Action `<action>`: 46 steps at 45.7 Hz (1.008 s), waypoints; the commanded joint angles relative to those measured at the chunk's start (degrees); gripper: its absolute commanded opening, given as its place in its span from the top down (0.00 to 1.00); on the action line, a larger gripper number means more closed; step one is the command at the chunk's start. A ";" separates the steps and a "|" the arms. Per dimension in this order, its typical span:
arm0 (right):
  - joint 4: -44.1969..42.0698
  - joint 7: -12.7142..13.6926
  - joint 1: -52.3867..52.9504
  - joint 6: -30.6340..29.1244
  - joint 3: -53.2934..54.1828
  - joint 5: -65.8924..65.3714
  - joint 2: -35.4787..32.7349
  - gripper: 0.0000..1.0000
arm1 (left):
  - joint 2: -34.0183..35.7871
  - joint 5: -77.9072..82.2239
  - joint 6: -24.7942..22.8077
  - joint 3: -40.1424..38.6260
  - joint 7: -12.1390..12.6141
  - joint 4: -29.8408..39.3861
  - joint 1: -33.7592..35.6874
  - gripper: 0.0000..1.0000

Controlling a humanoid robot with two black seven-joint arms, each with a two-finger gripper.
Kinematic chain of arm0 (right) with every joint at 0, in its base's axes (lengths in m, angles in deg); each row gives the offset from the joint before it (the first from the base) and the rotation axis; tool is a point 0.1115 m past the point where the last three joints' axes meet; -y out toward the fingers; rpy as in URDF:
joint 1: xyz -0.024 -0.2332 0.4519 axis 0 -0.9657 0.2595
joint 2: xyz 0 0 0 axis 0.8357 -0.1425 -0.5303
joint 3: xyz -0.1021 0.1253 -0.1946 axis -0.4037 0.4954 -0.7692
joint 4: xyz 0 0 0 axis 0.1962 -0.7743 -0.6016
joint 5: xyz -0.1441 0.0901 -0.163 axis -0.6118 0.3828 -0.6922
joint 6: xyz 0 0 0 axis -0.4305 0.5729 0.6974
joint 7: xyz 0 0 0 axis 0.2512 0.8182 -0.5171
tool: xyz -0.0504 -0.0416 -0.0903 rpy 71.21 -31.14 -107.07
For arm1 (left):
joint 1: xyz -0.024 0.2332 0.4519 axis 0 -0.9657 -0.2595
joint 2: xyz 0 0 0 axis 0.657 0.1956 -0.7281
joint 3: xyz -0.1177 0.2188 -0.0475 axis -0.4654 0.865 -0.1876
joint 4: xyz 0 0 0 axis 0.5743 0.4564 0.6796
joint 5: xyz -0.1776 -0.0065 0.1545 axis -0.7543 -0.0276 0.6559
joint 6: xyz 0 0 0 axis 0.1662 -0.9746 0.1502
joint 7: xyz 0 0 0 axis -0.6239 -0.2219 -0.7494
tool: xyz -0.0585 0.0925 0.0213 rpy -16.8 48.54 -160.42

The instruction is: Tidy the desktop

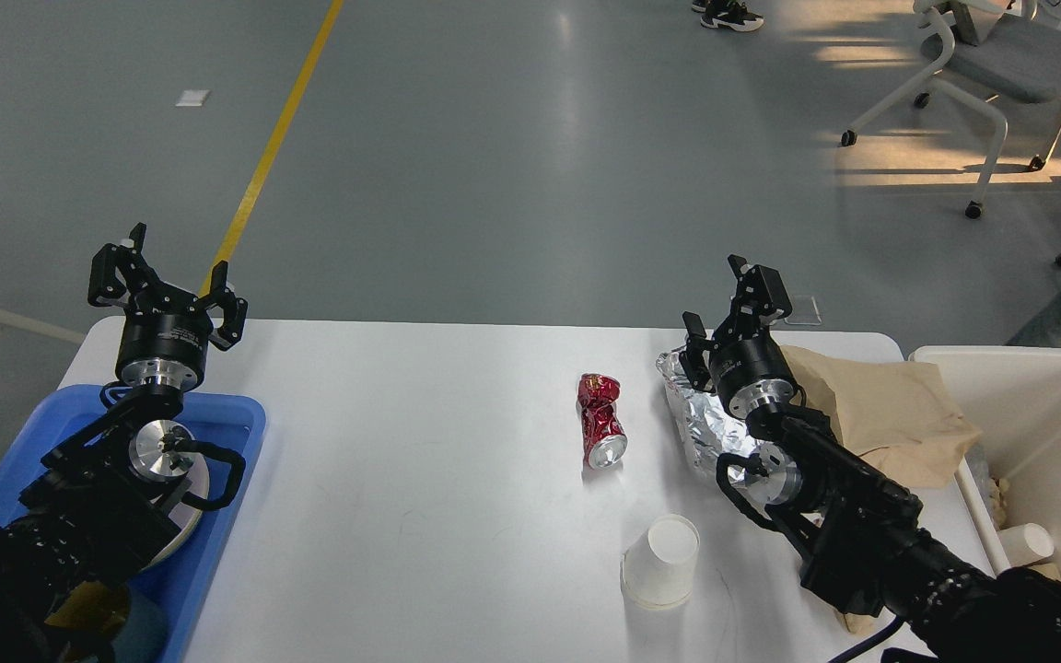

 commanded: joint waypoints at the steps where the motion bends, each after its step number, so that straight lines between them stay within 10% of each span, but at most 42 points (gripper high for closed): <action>1: 0.00 0.00 0.00 -0.01 0.00 0.00 0.00 0.00 | 0.00 0.00 0.00 -0.07 0.00 0.05 0.00 0.04; 46: -0.62 0.62 0.79 0.17 0.61 1.14 0.26 0.00 | 0.00 0.01 0.00 -0.07 0.00 0.05 0.00 0.04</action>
